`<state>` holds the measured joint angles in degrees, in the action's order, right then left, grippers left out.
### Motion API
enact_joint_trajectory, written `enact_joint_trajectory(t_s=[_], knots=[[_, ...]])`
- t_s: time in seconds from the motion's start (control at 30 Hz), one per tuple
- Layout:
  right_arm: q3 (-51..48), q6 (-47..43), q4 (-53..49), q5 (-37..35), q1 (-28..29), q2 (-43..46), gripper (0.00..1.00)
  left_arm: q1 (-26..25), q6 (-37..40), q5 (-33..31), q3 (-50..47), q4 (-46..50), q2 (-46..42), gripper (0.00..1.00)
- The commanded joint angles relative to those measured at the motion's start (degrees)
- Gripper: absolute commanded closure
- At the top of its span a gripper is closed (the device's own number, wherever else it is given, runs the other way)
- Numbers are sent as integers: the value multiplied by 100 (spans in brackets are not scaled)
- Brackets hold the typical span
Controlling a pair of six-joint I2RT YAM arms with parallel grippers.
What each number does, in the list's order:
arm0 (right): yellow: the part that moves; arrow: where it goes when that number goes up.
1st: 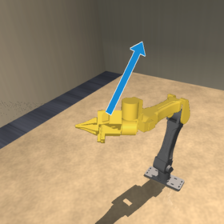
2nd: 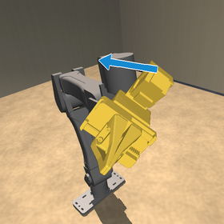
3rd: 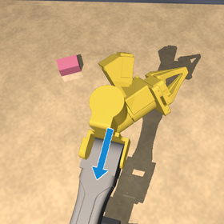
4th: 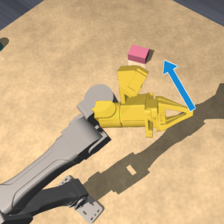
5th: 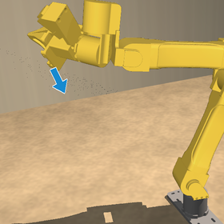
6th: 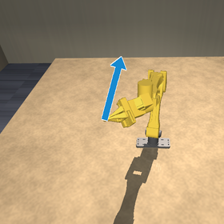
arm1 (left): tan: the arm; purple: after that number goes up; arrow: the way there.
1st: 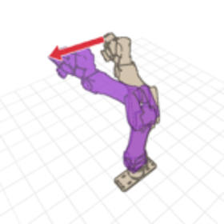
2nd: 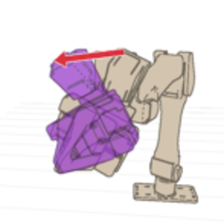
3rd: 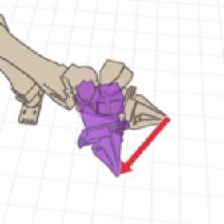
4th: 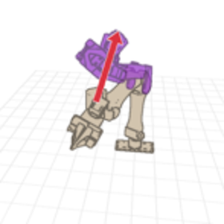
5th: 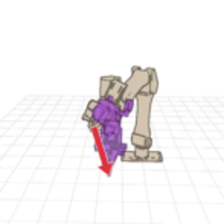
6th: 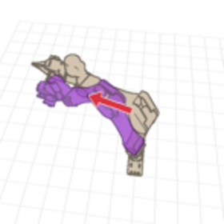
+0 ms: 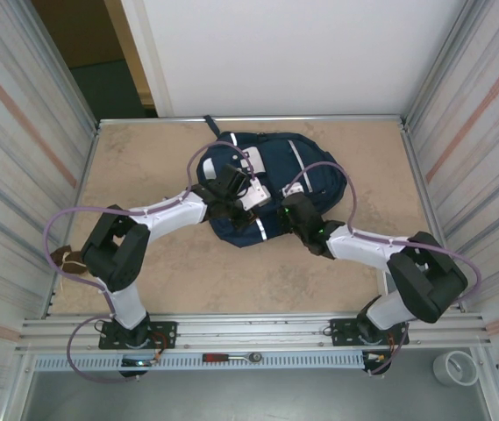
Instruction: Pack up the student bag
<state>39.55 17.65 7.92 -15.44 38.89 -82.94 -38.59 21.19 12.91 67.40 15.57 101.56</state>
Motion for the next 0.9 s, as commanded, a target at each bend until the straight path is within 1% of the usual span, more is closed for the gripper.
enact_joint_trajectory(t_s=[0.0,0.1,0.2,0.4,0.6,0.67,0.73,0.87], knots=[[165,456,-318,903,-365,409,97,12,88,-160,-59,153,-73,100],[133,711,-469,1535,-732,589,100,17,122,-268,-125,104,-93,100],[66,901,-573,1918,-1051,729,100,19,132,-272,-169,50,-127,100],[3,828,-994,1900,-1493,784,100,51,135,-317,-339,-95,-253,100],[61,699,-1433,2083,-2015,564,100,174,120,-374,-544,-201,-557,100],[62,695,-1457,2200,-2087,555,100,212,87,-367,-650,-253,-673,100],[49,666,-1342,2463,-2084,563,100,237,69,-343,-780,-363,-772,100],[9,686,-1052,2847,-1946,661,100,230,89,-351,-794,-371,-778,100]])
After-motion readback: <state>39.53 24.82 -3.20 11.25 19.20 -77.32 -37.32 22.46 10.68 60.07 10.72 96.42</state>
